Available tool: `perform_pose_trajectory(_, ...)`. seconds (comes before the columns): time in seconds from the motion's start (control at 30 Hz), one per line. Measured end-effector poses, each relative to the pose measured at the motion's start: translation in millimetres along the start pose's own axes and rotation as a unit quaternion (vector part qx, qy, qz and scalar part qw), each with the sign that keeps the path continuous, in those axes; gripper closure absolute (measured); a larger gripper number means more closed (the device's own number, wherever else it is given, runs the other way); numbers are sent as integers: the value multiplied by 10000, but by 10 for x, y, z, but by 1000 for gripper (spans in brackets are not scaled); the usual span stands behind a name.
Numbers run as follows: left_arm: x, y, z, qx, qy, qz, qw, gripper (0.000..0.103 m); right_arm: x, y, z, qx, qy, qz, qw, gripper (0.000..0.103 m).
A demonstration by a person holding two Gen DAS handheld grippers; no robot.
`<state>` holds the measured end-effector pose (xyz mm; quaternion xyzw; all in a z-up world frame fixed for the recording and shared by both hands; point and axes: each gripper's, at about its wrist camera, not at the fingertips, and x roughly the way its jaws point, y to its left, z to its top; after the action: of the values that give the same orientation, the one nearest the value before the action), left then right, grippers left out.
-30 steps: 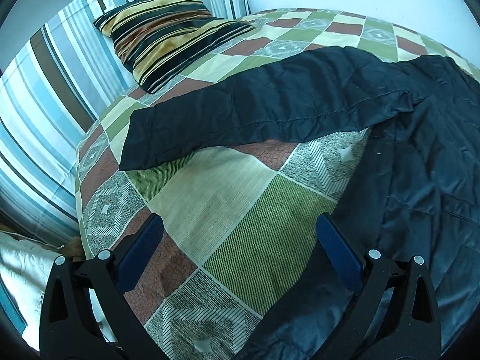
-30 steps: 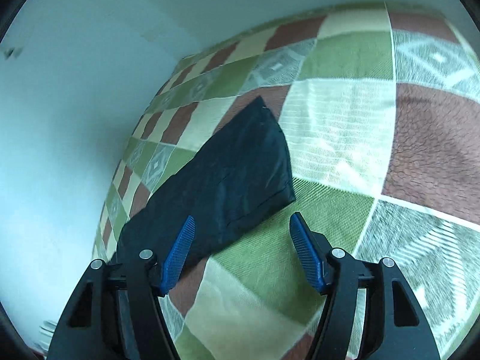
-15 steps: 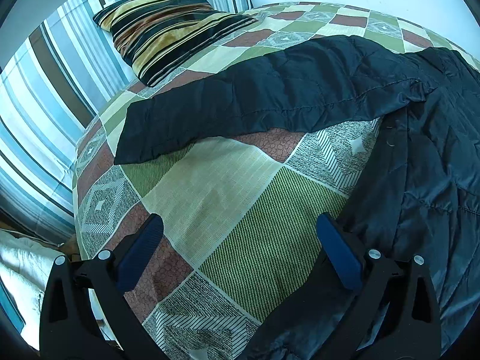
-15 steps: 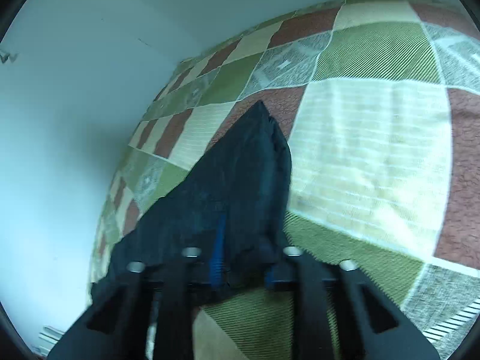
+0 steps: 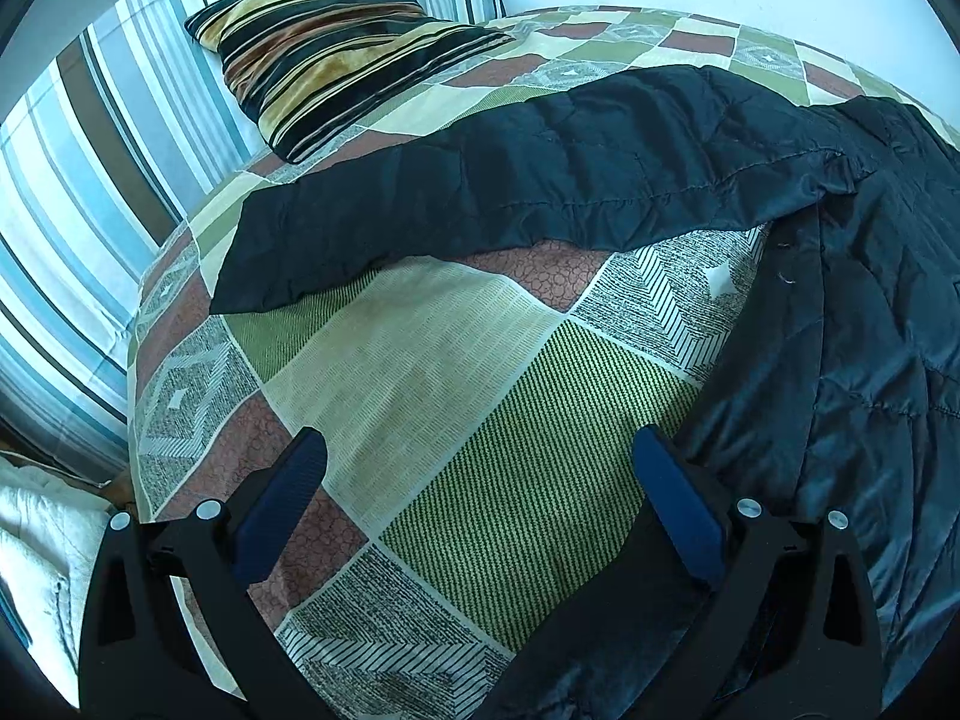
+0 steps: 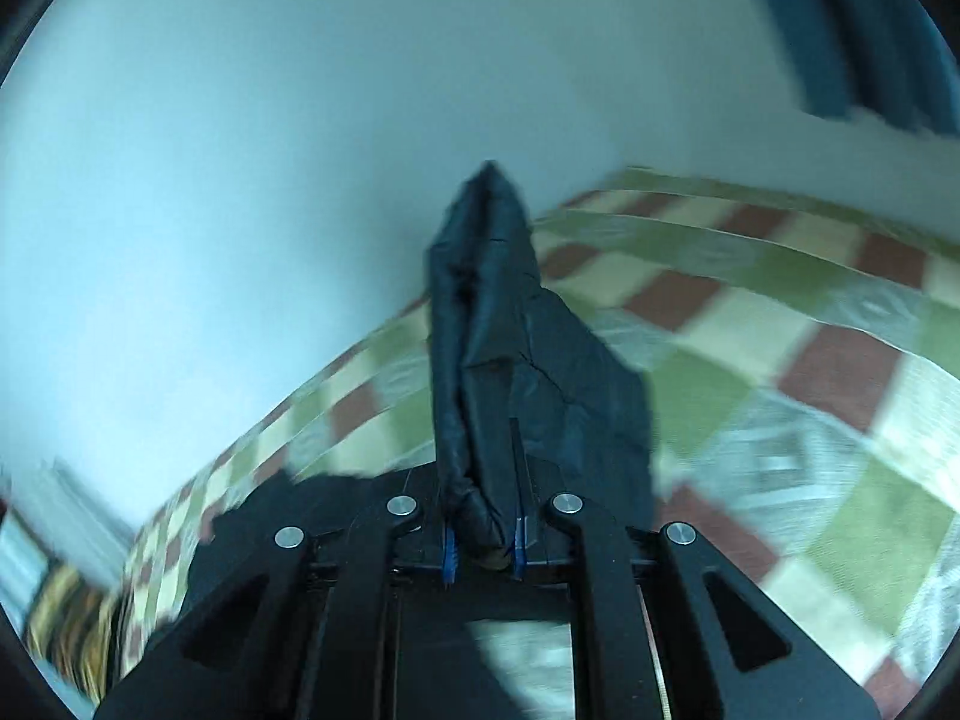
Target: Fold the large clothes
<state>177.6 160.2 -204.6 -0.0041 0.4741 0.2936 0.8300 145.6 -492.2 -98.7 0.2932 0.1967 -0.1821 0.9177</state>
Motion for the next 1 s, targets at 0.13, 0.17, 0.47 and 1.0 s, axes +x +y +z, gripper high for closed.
perform_pose_trajectory(0.13,7,13,-9,-31,-34,-50,10000,2,163,704,-257,-515,245,380,9976,91)
perform_pose_trajectory(0.17,12,23,-11,-55,-33,-81,9999,2,229,876,-328,-618,324,484,9964,91)
perform_pose_trajectory(0.47,32,48,-18,-162,-27,-207,9997,2,569,1951,-1037,-1324,909,1144,9804,91)
perform_pose_trajectory(1.0,47,61,-28,-223,-5,-273,9994,2,1186,2874,-2452,-2727,2533,1223,9201,91)
